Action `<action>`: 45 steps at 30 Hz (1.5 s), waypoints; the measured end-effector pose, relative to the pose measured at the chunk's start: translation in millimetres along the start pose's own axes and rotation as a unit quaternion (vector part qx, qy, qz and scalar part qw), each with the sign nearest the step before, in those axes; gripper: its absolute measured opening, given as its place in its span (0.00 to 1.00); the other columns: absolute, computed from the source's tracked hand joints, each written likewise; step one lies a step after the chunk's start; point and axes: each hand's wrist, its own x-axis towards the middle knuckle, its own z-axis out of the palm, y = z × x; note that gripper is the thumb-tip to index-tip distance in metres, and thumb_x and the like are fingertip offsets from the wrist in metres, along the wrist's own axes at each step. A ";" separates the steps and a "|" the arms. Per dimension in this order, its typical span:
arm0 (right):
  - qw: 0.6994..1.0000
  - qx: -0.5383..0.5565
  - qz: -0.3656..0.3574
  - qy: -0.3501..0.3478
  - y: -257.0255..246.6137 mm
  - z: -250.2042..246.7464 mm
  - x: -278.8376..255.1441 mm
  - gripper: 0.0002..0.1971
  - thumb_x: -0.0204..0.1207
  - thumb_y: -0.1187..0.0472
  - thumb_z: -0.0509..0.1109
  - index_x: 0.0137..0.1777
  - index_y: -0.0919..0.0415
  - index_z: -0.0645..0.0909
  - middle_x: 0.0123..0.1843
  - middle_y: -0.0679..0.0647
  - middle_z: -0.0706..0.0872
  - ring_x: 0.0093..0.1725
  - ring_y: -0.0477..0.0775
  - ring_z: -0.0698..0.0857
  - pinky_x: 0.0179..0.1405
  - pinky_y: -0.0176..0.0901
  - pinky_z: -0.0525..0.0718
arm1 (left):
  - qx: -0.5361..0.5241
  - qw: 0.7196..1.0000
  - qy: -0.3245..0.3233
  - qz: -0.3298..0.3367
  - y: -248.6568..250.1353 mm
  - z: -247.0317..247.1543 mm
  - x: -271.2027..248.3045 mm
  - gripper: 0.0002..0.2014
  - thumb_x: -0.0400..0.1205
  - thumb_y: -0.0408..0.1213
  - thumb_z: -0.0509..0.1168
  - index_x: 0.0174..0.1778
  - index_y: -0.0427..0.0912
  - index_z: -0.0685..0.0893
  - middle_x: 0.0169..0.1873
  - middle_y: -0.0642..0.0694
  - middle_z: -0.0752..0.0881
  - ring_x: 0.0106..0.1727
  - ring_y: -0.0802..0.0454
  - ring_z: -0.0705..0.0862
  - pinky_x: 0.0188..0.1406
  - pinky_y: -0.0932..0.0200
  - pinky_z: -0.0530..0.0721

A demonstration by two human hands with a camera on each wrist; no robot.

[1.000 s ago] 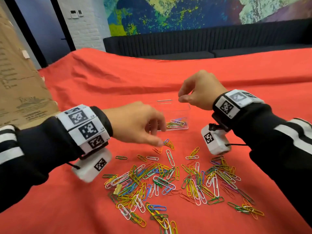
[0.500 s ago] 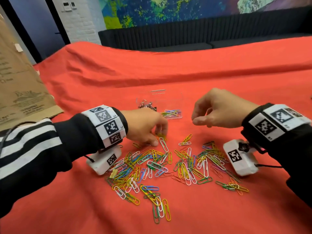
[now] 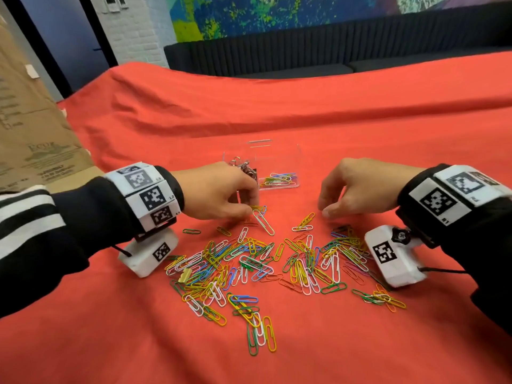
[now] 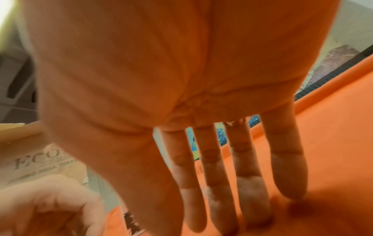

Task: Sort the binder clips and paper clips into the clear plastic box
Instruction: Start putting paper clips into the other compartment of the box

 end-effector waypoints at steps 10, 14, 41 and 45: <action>1.000 -0.011 0.001 -0.002 1.2 -2.1 -0.3 0.06 0.71 0.47 0.79 0.47 0.42 0.92 0.45 0.41 0.94 0.47 0.44 0.90 0.56 0.46 0.86 | -0.013 0.993 -0.113 0.022 6.5 4.4 6.1 0.18 0.72 0.46 0.81 0.54 0.56 0.85 0.42 0.61 0.83 0.39 0.60 0.88 0.36 0.76 0.76; 1.000 -0.013 -0.001 -0.002 0.4 -3.0 -0.9 0.06 0.71 0.48 0.79 0.47 0.43 0.92 0.45 0.42 0.93 0.47 0.44 0.90 0.56 0.46 0.86 | 0.001 0.996 -0.090 0.026 10.6 6.7 11.0 0.04 0.80 0.45 0.74 0.43 0.54 0.85 0.33 0.61 0.86 0.33 0.64 0.84 0.33 0.79 0.70; 1.000 0.003 0.001 -0.002 4.0 -1.6 -1.8 0.07 0.71 0.48 0.79 0.49 0.44 0.91 0.45 0.41 0.92 0.44 0.41 0.89 0.50 0.41 0.85 | 0.096 0.993 0.072 -0.019 5.9 -65.5 101.4 0.05 0.72 0.35 0.73 0.39 0.48 0.93 0.29 0.55 0.91 0.32 0.63 0.88 0.44 0.63 0.87; 1.000 0.005 -0.003 0.001 5.0 -0.2 1.0 0.07 0.71 0.48 0.79 0.48 0.44 0.91 0.44 0.41 0.92 0.43 0.40 0.88 0.51 0.42 0.86 | 0.101 0.992 0.074 -0.017 4.5 -65.7 99.4 0.10 0.75 0.34 0.75 0.48 0.52 0.94 0.37 0.55 0.93 0.41 0.59 0.90 0.51 0.57 0.87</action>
